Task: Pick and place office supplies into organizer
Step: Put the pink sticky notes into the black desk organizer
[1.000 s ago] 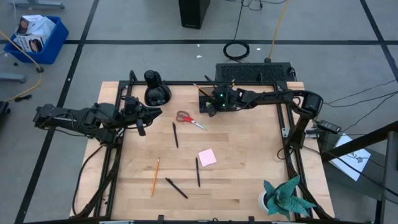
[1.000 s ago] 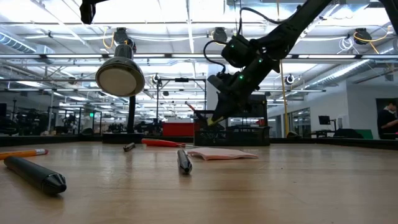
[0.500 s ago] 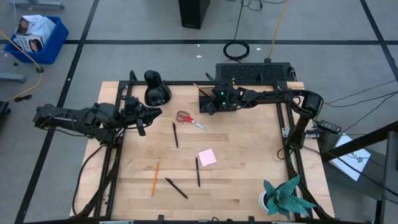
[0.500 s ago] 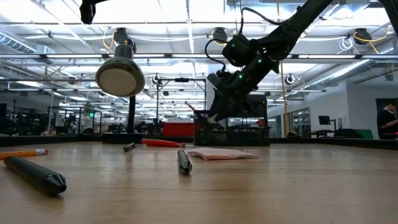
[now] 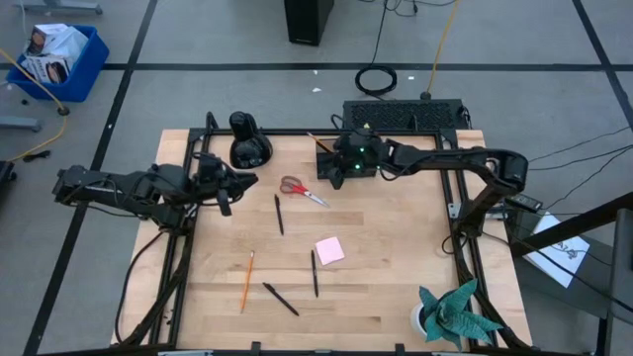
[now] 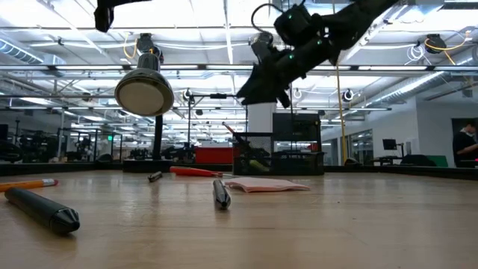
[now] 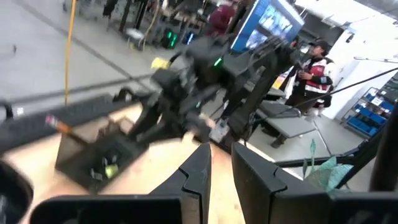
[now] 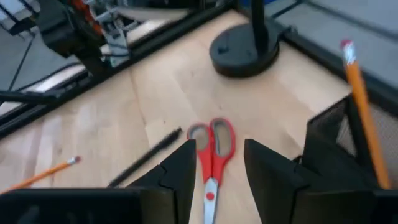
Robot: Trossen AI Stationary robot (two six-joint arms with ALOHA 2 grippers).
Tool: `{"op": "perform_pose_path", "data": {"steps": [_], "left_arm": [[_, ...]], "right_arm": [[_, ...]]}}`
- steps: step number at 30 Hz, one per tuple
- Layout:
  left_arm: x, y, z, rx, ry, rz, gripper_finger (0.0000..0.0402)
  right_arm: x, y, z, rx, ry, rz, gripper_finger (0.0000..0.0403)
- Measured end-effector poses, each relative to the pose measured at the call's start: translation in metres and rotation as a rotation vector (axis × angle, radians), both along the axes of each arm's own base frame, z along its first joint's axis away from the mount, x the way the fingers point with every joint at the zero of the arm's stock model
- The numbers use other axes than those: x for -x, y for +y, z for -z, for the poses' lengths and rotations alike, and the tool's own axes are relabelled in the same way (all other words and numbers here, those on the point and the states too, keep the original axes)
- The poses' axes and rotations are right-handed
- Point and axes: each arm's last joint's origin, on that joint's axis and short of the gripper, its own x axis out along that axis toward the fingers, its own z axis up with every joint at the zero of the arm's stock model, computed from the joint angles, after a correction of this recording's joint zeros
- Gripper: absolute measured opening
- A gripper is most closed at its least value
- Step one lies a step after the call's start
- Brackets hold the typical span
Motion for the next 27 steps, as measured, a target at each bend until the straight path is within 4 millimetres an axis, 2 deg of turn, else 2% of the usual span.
{"op": "perform_pose_path", "data": {"steps": [3,8,11,15,19,23,27], "left_arm": [[0.000,-0.001,0.005,0.058,0.038,0.026,0.0067],[-0.007,-0.007,0.021,0.125,0.187,0.170,0.0067],[-0.014,-0.009,0.033,0.247,0.267,0.172,0.0067],[-0.024,-0.011,0.046,0.276,0.361,0.156,0.0067],[-0.035,-0.010,0.048,0.315,0.321,0.079,0.0067],[-0.043,-0.008,0.045,0.328,0.260,0.072,0.0067],[-0.045,-0.008,0.043,0.273,0.248,0.088,0.0067]], "right_arm": [[0.000,0.008,-0.006,0.001,-0.017,-0.009,0.0123],[-0.002,0.018,-0.008,-0.015,-0.011,-0.033,0.0118],[-0.003,0.027,-0.005,-0.018,0.019,-0.071,0.0118],[-0.006,0.045,-0.004,-0.037,0.025,-0.192,0.0117],[-0.009,0.065,-0.001,-0.079,0.053,-0.225,0.0114],[-0.006,0.080,0.006,-0.096,0.146,-0.254,0.0114],[-0.003,0.099,0.011,-0.149,0.199,-0.426,0.0114]]}}
